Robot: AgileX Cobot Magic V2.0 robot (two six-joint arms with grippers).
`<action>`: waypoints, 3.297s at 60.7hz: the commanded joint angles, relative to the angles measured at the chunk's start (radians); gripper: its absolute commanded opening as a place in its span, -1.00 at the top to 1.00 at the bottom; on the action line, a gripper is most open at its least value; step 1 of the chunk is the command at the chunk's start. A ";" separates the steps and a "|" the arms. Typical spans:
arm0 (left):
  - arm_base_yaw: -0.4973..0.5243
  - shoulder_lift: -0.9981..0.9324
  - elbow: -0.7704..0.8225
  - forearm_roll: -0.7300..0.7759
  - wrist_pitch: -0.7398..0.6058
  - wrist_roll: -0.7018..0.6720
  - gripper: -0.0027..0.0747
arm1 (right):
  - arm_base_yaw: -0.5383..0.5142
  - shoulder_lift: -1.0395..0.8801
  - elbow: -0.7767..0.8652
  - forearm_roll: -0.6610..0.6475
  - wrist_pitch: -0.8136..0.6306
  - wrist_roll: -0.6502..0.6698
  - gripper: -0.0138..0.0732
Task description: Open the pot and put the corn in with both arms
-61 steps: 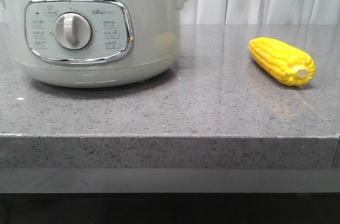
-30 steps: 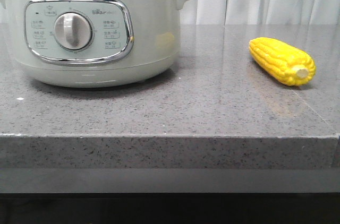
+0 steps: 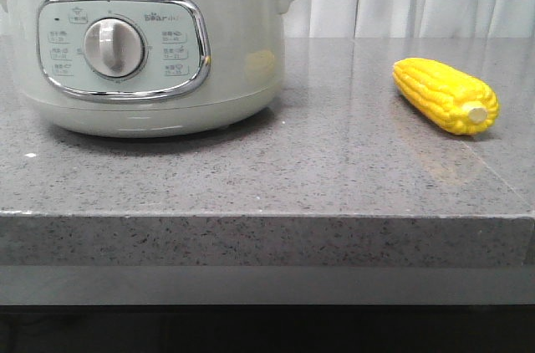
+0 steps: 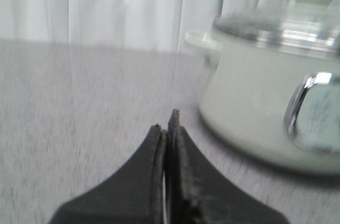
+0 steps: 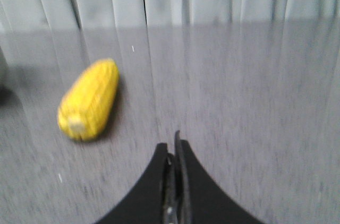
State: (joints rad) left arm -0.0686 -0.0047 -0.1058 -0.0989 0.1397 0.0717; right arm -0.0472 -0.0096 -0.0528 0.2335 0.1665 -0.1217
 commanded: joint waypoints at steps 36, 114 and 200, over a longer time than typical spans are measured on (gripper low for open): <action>0.003 0.518 -0.575 0.000 0.168 -0.013 0.67 | -0.006 0.463 -0.558 -0.010 0.126 -0.031 0.50; -0.354 1.557 -1.773 -0.047 0.904 0.030 -0.64 | -0.006 0.463 -0.558 -0.010 0.140 -0.031 -0.65; -0.357 1.651 -1.851 0.005 0.906 0.025 0.41 | -0.005 0.463 -0.558 -0.010 0.154 -0.031 -0.65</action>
State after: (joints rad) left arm -0.4176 1.7317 -1.9208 -0.0799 1.1265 0.0994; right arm -0.0472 0.4425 -0.5749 0.2267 0.3880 -0.1440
